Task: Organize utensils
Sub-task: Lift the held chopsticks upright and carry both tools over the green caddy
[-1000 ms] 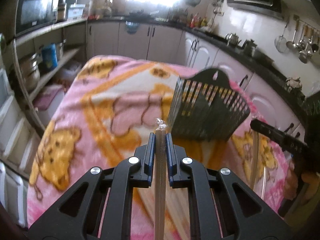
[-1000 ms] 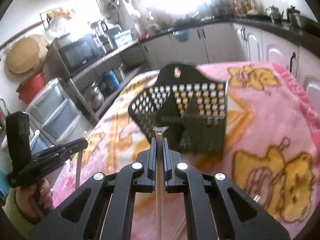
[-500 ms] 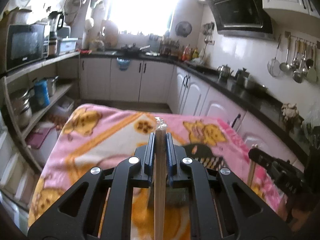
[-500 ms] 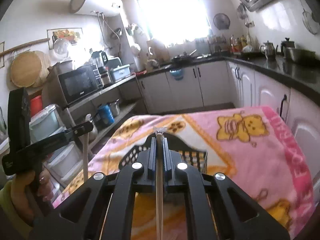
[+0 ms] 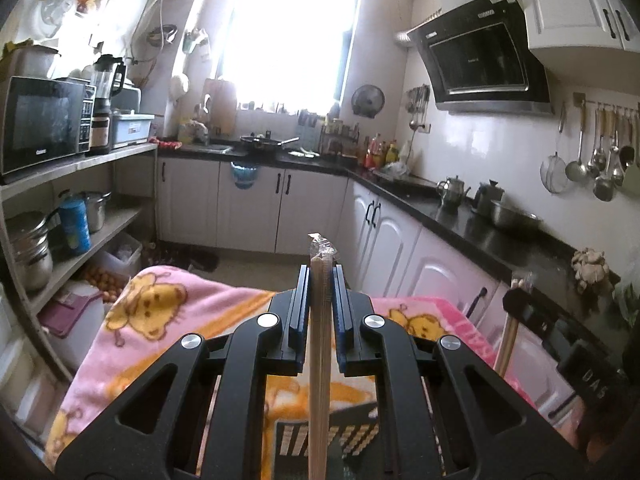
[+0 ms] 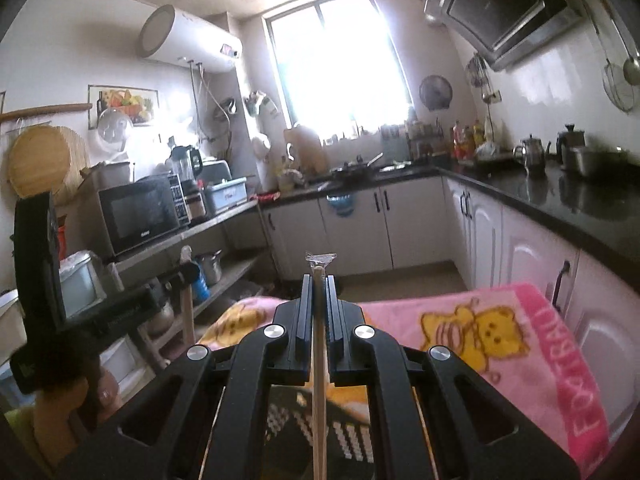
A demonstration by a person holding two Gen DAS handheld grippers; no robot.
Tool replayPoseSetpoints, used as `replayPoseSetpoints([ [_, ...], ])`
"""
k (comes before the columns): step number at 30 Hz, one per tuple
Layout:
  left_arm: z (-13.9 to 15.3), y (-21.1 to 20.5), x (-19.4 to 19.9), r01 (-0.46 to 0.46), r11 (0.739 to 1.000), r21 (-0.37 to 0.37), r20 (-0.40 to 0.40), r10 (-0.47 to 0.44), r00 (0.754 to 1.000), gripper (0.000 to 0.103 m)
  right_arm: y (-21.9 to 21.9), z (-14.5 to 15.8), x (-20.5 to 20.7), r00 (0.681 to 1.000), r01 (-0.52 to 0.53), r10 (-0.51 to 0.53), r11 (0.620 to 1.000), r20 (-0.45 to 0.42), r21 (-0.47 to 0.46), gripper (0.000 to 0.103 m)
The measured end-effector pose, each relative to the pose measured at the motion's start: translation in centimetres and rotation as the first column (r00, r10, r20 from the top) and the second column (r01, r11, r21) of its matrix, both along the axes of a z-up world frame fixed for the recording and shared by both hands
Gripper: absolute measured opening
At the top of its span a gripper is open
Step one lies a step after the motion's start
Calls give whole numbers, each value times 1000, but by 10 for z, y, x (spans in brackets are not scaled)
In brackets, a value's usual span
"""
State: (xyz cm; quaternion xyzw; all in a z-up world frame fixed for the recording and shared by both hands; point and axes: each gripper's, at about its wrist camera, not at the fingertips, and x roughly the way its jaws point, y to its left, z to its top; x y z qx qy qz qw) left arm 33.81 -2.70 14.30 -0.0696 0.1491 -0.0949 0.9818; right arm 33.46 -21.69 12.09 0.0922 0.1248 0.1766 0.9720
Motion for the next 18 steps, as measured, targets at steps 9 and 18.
replayPoseSetpoints([
  [9,-18,-3,15,-47,998,-37,60,49,997,5,-4,4,28,998,39,-39,999,49,-1,6],
  [18,-43,-2,19,-62,997,-40,90,65,994,5,-8,-38,36,997,76,-76,997,30,4,6],
])
